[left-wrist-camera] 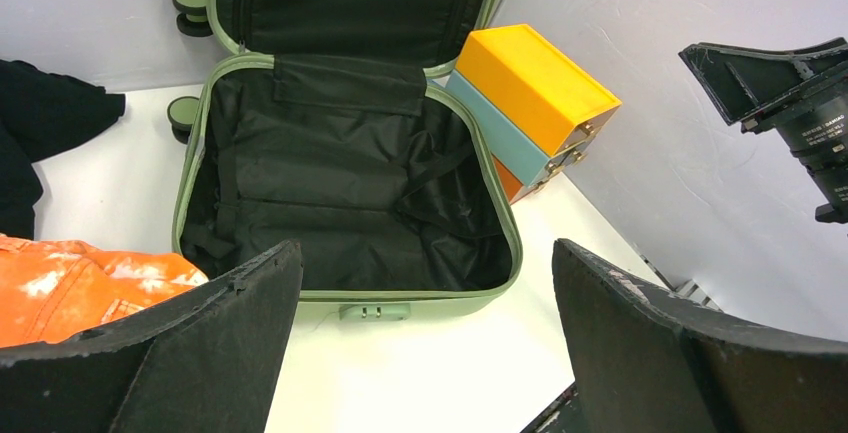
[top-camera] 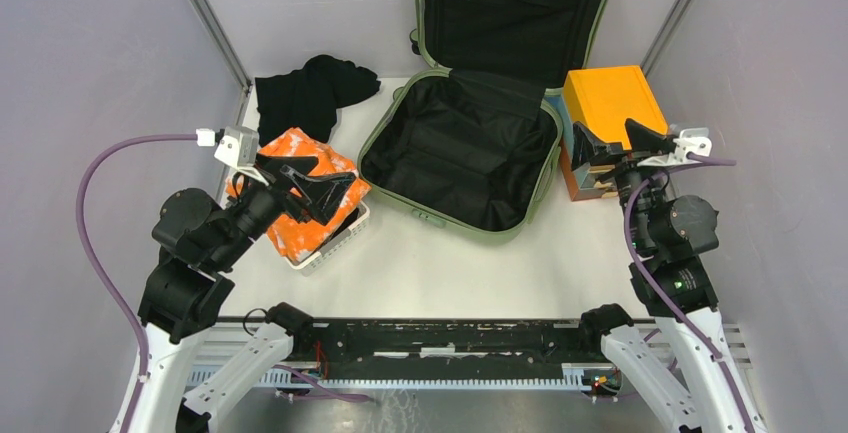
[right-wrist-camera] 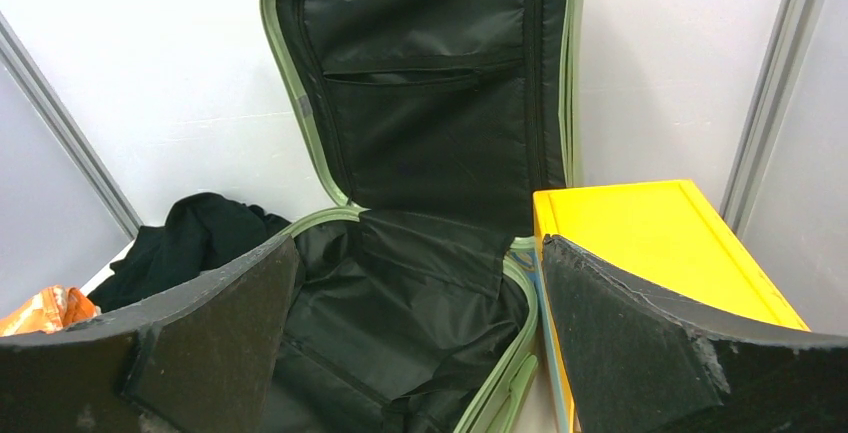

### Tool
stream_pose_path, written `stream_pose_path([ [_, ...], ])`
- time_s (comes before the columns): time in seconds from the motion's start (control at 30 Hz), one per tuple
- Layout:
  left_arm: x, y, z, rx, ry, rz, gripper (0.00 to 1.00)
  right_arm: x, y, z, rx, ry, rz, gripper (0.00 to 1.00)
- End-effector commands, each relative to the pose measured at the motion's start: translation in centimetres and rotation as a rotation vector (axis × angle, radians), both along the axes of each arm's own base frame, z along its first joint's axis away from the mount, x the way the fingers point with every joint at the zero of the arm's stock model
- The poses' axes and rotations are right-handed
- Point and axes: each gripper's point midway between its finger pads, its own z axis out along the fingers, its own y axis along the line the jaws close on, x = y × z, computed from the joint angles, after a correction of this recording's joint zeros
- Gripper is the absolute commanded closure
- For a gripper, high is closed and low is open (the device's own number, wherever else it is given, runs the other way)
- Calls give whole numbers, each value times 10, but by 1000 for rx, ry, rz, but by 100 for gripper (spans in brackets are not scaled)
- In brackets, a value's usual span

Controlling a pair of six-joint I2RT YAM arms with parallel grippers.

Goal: Open, take out, and arrange the luggage
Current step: Reset both arms

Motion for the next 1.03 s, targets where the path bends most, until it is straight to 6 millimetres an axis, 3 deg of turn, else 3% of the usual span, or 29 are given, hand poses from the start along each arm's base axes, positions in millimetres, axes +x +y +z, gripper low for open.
stream_pose_path([
  [0.0, 4, 5, 11, 17, -66, 26, 0, 1, -4, 9, 5, -29, -31, 2],
  [0.57, 12, 7, -8, 56, -31, 54, 0, 9, -9, -5, -5, 15, -73, 2],
  [1.0, 12, 9, -6, 63, -26, 61, 0, 9, -11, -6, -1, 12, -87, 2],
])
